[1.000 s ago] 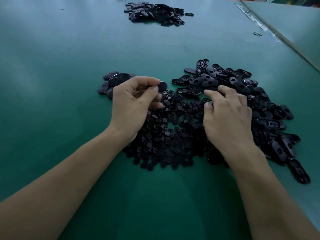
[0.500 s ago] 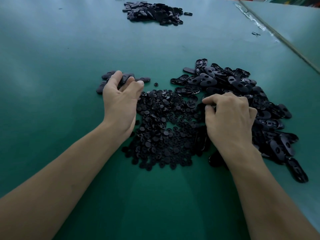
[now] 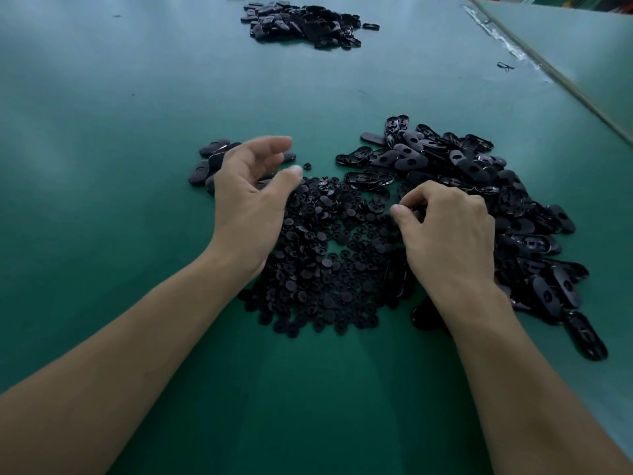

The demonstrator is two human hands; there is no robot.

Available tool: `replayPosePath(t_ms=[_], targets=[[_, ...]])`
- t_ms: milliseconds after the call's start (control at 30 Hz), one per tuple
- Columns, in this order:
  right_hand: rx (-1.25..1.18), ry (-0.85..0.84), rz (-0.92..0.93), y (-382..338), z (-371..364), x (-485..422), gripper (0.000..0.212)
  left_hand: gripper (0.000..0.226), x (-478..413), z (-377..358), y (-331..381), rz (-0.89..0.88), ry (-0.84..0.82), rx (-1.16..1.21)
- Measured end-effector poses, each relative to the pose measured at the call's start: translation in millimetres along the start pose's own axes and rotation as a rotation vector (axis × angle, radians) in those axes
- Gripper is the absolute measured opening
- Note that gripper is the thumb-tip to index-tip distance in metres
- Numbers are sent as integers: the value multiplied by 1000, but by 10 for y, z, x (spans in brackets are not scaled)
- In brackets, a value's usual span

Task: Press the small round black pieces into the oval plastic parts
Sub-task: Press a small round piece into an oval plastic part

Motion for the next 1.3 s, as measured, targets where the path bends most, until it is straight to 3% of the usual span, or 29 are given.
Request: replayPosePath(t_ms=[133, 433, 600, 900, 1033, 1300], targets=[[-83, 48, -16, -14, 37, -15, 11, 12, 59, -97, 75, -120, -90, -31], [-61, 52, -8, -22, 7, -3, 25, 15, 98, -183, 78, -198, -185, -74], [9, -77, 58, -77, -124, 44, 34, 16, 108, -207, 73, -203, -197, -80], [-57, 52, 55, -72, 2, 12, 25, 16, 113, -222, 78, -210, -210, -79], [-270, 110, 110, -192, 85, -3, 25, 14, 130, -224, 85, -200, -234, -58], [-593, -12, 296, -606, 85, 162, 20, 17, 206, -272, 158, -224, -300, -21]])
Point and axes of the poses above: each hand's wrist, its own x-axis away from the middle knuckle, its own z-axis out of the back of the hand, y = z × x, the point moved 10 cm from there along -x, towards the middle knuckle, and after that the axes turned 15 degrees about y, right-handed, at the moved point
